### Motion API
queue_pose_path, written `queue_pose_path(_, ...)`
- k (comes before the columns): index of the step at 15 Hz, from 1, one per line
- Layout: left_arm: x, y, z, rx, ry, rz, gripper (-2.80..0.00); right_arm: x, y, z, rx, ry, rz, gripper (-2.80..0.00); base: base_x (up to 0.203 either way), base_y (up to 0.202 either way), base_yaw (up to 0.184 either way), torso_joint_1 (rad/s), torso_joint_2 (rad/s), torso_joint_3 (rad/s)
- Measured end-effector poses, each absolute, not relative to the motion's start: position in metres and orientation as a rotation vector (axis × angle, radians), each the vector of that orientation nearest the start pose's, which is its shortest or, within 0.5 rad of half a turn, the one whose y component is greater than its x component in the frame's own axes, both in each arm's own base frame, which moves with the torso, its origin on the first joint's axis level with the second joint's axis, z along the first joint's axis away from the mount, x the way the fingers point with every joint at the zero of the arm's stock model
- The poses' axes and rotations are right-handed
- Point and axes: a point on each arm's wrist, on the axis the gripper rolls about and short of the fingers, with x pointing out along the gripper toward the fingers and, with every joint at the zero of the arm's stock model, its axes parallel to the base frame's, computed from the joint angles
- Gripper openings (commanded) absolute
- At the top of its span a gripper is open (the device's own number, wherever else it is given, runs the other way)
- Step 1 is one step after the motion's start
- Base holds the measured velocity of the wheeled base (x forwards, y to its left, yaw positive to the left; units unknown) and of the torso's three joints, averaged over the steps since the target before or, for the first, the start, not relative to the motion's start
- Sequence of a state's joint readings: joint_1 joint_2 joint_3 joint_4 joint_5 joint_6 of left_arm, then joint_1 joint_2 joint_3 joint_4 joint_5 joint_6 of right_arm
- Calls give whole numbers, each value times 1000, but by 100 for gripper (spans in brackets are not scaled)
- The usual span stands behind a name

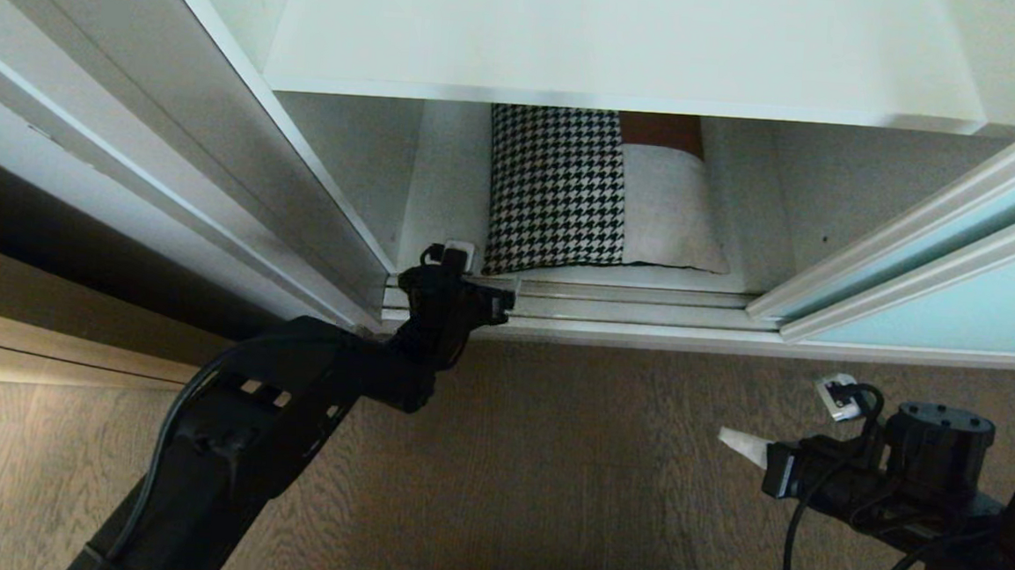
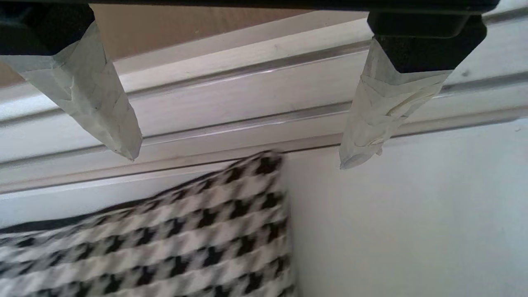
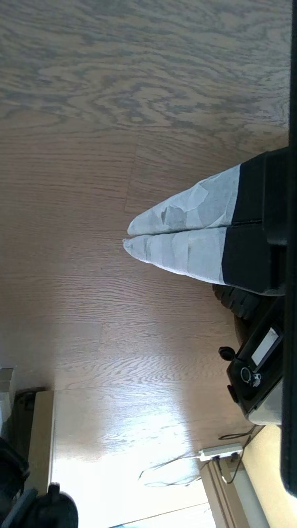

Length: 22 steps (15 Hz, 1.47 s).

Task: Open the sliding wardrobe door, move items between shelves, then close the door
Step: Place the pillow on the higher shelf

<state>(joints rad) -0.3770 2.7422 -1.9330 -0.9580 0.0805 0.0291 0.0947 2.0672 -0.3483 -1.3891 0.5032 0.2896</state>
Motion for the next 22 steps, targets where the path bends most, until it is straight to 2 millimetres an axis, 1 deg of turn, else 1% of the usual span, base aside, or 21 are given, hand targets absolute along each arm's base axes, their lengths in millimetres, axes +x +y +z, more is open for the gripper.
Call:
queue_pose_path(2, 514, -202, 55, -12, -182, -286, 0, 284, 38, 45, 349, 418, 539, -280, 0, 0, 0, 0, 0, 0)
queue_pose_path(5, 514, -204, 50, -7, -172, -295, 0, 285, 38, 43, 350, 425, 538, -280, 0, 0, 0, 0, 0, 0)
queue_pose_path(8, 513, -209, 37, 6, -165, -316, 0, 284, 38, 42, 349, 431, 537, -280, 0, 0, 0, 0, 0, 0)
queue_pose_path(12, 512, -212, 30, -2, -200, -362, 0, 284, 38, 40, 344, 416, 540, -280, 0, 0, 0, 0, 0, 0)
queue_pose_path(17, 513, -214, 13, 18, -104, -462, 0, 281, 38, 34, 340, 399, 540, -280, 0, 0, 0, 0, 0, 0)
queue_pose_path(22, 514, -214, 8, 22, -82, -483, 0, 279, 38, 31, 342, 413, 540, -280, 0, 0, 0, 0, 0, 0)
